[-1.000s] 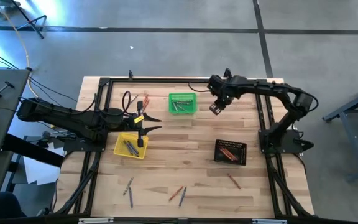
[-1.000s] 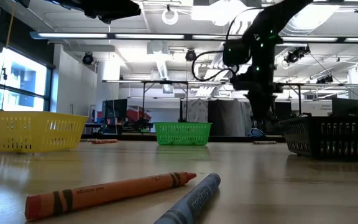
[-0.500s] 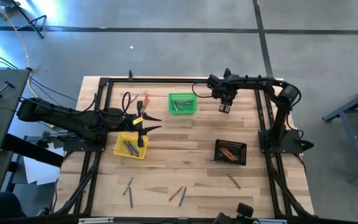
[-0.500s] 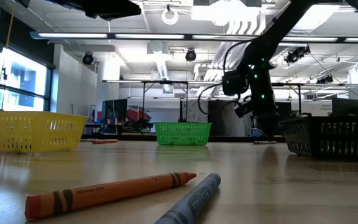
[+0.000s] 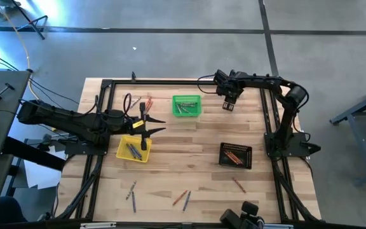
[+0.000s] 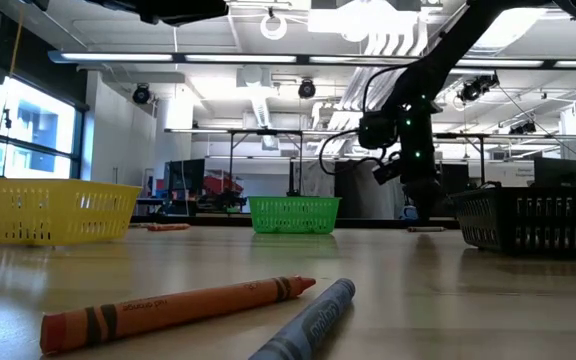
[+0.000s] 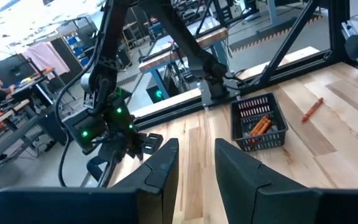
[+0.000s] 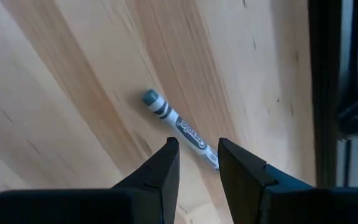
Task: Sort crayons
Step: Put the gray crayon into the green basket
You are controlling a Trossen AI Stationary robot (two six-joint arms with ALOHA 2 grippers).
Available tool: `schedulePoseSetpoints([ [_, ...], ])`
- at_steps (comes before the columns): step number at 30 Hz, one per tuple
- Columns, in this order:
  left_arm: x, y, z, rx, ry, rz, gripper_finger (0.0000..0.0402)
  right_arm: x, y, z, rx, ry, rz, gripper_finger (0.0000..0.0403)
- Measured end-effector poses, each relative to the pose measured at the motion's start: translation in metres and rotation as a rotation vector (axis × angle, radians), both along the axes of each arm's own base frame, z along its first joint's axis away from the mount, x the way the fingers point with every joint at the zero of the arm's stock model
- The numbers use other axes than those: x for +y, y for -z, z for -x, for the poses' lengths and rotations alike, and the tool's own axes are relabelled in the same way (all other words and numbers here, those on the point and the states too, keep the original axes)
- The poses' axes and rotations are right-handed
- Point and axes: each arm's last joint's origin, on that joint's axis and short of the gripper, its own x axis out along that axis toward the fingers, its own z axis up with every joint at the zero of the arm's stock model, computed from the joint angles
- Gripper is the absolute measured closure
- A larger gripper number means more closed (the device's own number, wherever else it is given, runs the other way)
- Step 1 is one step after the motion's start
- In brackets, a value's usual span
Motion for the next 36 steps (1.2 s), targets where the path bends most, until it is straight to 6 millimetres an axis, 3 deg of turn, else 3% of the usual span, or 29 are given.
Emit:
schedulePoseSetpoints([
  [25,0.0,0.0,0.0,0.002,-0.001,0.002,0.0312,-0.02,0.022,0.015,-0.077,0.063,-0.178,0.0302],
  [34,0.0,0.001,0.0,0.001,-0.004,0.027,0.0312,-0.017,0.024,0.016,-0.153,0.205,-0.266,0.039],
  [36,0.0,0.001,0.0,0.001,-0.005,0.031,0.0312,-0.016,0.024,0.016,-0.167,0.238,-0.282,0.0393],
])
